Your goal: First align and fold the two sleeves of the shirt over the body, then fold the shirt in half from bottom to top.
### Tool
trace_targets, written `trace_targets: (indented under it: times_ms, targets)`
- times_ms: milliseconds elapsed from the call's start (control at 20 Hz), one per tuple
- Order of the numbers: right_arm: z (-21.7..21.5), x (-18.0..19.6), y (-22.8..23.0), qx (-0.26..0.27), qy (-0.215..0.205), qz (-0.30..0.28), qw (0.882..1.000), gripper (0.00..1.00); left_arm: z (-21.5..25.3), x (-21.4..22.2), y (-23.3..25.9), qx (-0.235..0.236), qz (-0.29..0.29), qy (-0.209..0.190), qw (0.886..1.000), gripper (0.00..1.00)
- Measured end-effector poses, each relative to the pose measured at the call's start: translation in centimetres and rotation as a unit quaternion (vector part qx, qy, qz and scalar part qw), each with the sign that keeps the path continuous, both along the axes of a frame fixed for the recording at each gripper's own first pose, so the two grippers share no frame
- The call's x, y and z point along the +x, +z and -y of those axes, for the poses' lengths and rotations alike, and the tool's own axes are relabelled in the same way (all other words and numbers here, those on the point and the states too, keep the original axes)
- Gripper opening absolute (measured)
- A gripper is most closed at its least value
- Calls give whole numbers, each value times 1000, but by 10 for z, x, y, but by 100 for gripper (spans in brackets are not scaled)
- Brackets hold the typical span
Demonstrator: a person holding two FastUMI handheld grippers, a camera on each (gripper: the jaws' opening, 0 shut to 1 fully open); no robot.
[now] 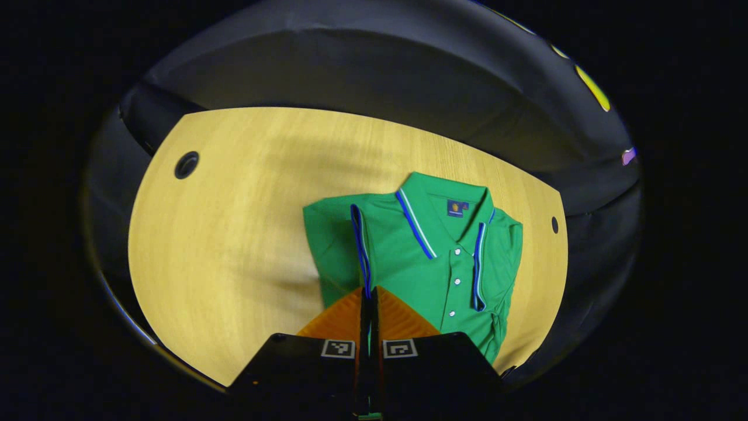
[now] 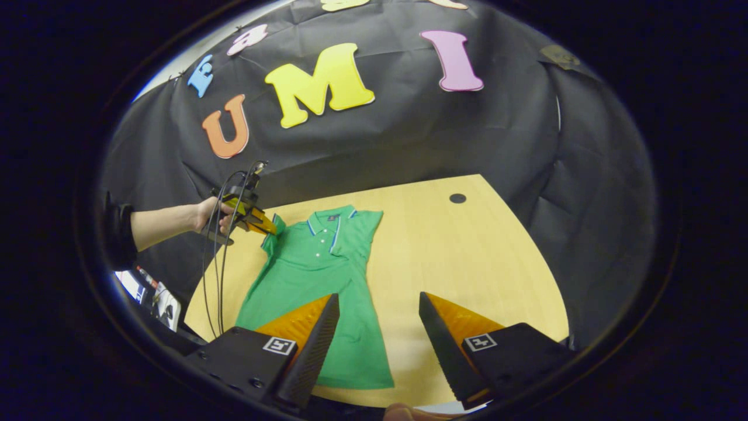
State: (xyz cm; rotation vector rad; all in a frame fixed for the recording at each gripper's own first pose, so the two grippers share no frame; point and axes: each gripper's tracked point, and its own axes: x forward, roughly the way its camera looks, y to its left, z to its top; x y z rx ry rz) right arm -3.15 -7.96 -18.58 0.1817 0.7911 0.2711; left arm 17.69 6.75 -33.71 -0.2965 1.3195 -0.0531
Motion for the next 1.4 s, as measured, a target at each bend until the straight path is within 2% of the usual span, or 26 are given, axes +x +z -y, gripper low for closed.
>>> trace_targets:
  times_ms: [350, 550, 600, 650, 700, 800, 850, 900, 950, 1000, 1100, 1150, 1250, 1400]
  targets:
    - [22, -15, -4, -3, -32, -17, 999, 89, 48, 8, -27, -6, -3, -19, 1000, 5]
    - [16, -10, -3, -3, -29, -16, 999, 89, 57, 15, -15, -31, 19, -14, 999, 8]
    - [13, -9, -3, -4, -24, -15, 1000, 89, 59, 18, -10, -40, 28, -11, 999, 16]
    - [9, -8, -2, -4, -19, -15, 1000, 89, 59, 17, -8, -43, 33, -7, 998, 13]
    - [4, -7, -2, -5, -14, -14, 1000, 89, 58, 17, -3, -51, 39, -2, 998, 46]
    - [-4, -5, -1, -8, -4, -11, 1000, 89, 56, 15, 9, -60, 48, 11, 997, 51]
    - [-6, -4, -1, -12, -2, -9, 1000, 89, 52, 14, 13, -60, 53, 18, 997, 46]
    - [-10, -4, -3, -13, 3, -10, 1000, 89, 47, 11, 19, -55, 59, 23, 996, 89]
    - [-12, -3, -5, -20, 5, -12, 1000, 93, 41, 6, 25, -46, 69, 23, 996, 97]
    - [-11, -1, -12, -30, 4, -15, 999, 90, 34, 0, 30, -37, 81, 23, 996, 93]
    - [-17, -2, -26, -39, 13, -33, 999, 94, 27, -20, 43, -28, 99, 21, 994, 93]
    - [-17, -2, -31, -46, 16, -39, 998, 91, 23, -34, 48, -23, 106, 16, 994, 93]
    - [-15, 2, -36, -67, 14, -35, 997, 94, 10, -72, 57, -4, 119, -4, 993, 98]
    - [-33, -8, -45, -63, 34, -44, 996, 92, -4, -133, 68, 11, 139, -15, 990, 98]
